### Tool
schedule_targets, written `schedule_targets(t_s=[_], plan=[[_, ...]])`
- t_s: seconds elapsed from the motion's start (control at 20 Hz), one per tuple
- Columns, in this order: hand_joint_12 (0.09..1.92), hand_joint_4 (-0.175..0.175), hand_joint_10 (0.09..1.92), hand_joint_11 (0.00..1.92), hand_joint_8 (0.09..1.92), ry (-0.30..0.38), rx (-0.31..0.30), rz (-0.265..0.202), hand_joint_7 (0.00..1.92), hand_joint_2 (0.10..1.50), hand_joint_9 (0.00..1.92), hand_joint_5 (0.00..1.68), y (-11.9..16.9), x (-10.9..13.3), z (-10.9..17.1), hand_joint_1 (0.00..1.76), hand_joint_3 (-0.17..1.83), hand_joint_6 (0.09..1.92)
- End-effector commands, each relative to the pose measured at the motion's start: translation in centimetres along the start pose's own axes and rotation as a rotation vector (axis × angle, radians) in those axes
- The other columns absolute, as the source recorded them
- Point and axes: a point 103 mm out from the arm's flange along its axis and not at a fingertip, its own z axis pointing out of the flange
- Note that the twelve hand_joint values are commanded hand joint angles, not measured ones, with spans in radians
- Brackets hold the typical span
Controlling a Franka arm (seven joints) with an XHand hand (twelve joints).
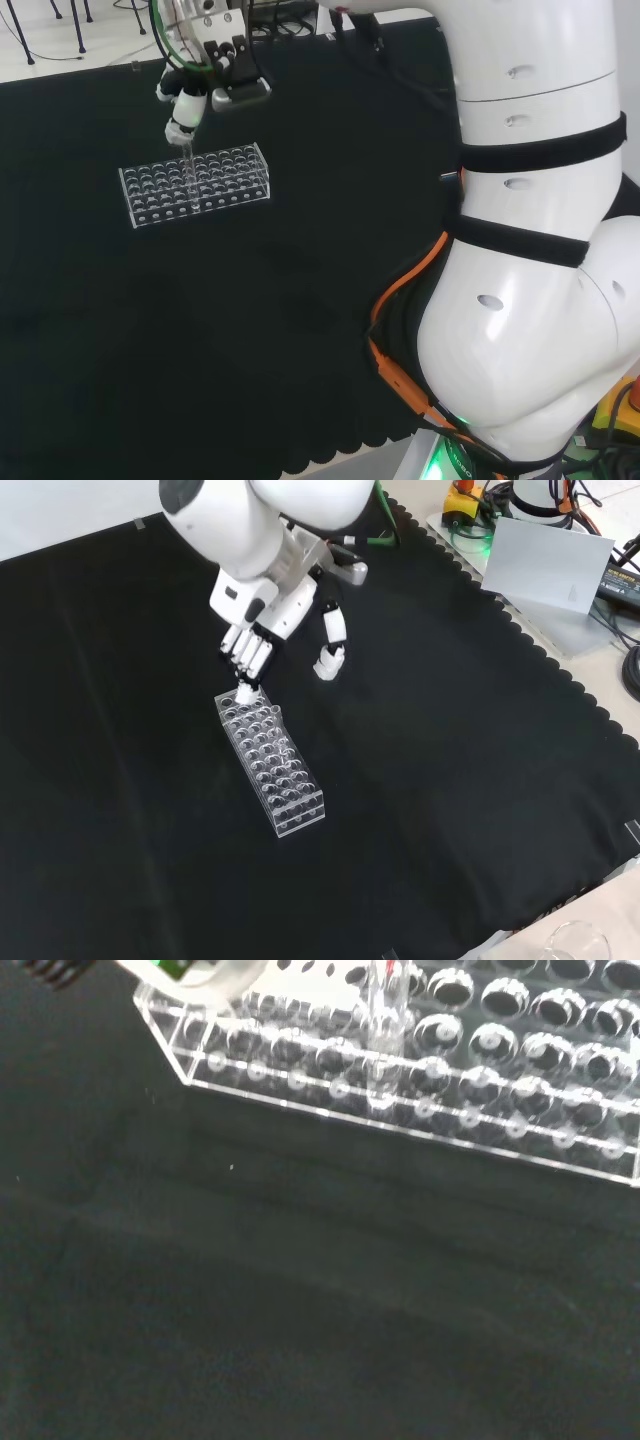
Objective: Pick up the test tube.
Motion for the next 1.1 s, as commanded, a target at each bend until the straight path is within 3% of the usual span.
schedule_targets(t_s=[0.05,0.4,0.65,0.9,1.0,1.1], plan=[[1.52,-0.068,1.02,0.0,0.9,-0.013,0.028,0.004,0.16,0.66,0.2,0.22,1.6,0.8,2.0,0.87,0.63,0.09],[1.53,-0.07,1.02,0.0,0.9,-0.079,0.056,0.032,0.18,0.66,0.21,0.23,4.4,-0.4,3.7,0.88,0.64,0.09],[1.58,-0.082,1.01,0.0,0.92,-0.064,0.027,0.084,0.27,0.65,0.27,0.27,4.9,-2.2,3.3,0.9,0.66,0.09],[1.57,-0.103,0.96,0.09,0.89,-0.048,-0.012,0.103,0.5,0.64,0.41,0.37,4.6,-2.8,3.0,0.95,0.69,0.09],[1.55,-0.122,0.93,0.14,0.87,-0.026,-0.022,0.111,0.61,0.65,0.49,0.43,4.5,-2.8,2.9,0.97,0.69,0.19],[1.54,-0.137,0.9,0.19,0.85,0.005,-0.032,0.119,0.7,0.65,0.55,0.41,4.3,-2.6,2.8,0.99,0.69,0.44]])
